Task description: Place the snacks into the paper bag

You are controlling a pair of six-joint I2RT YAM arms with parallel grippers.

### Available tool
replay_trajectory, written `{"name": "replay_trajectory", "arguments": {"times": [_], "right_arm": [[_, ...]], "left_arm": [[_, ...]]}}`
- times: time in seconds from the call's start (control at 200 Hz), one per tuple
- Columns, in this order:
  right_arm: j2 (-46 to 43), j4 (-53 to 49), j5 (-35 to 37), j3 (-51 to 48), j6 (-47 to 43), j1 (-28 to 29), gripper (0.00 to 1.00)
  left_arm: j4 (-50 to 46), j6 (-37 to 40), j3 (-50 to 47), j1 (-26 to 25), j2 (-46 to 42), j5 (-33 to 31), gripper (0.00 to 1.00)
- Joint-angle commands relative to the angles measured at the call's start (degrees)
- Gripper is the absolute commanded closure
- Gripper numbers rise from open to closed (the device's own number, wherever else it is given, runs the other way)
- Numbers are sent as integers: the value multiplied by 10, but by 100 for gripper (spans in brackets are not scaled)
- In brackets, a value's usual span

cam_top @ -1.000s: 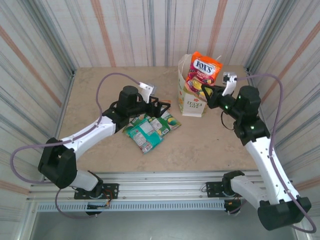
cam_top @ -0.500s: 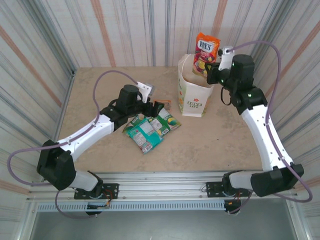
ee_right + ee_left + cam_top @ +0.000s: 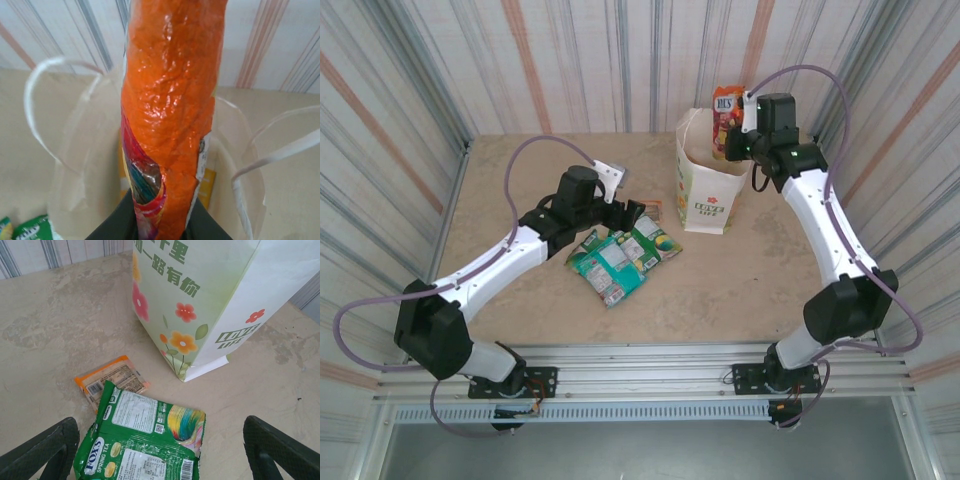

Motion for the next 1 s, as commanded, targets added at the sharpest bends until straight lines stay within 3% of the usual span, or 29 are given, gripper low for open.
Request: {"name": "replay_trajectory", "arguments": {"times": [0.0, 0.155, 0.246, 0.556, 0.802, 0.992], "right_arm": [[15, -19, 15, 35, -20, -1, 85], [31, -9, 3, 26, -21, -1, 60], [32, -9, -3, 27, -20, -2, 54], [-32, -3, -20, 3, -19, 15, 51], [-133, 35, -56, -116, 7, 67, 49], [-197, 79, -80, -229, 48, 130, 49]], "left_arm": [[-9, 13, 18, -4, 2, -11, 12], [-8, 11, 18, -4, 2, -8, 13], [-12, 10, 17, -4, -1, -8, 13], [-45, 0, 19, -3, -12, 6, 14], [-103, -51, 0, 5, -15, 6, 14], [-101, -105, -56, 35, -40, 47, 15]]}}
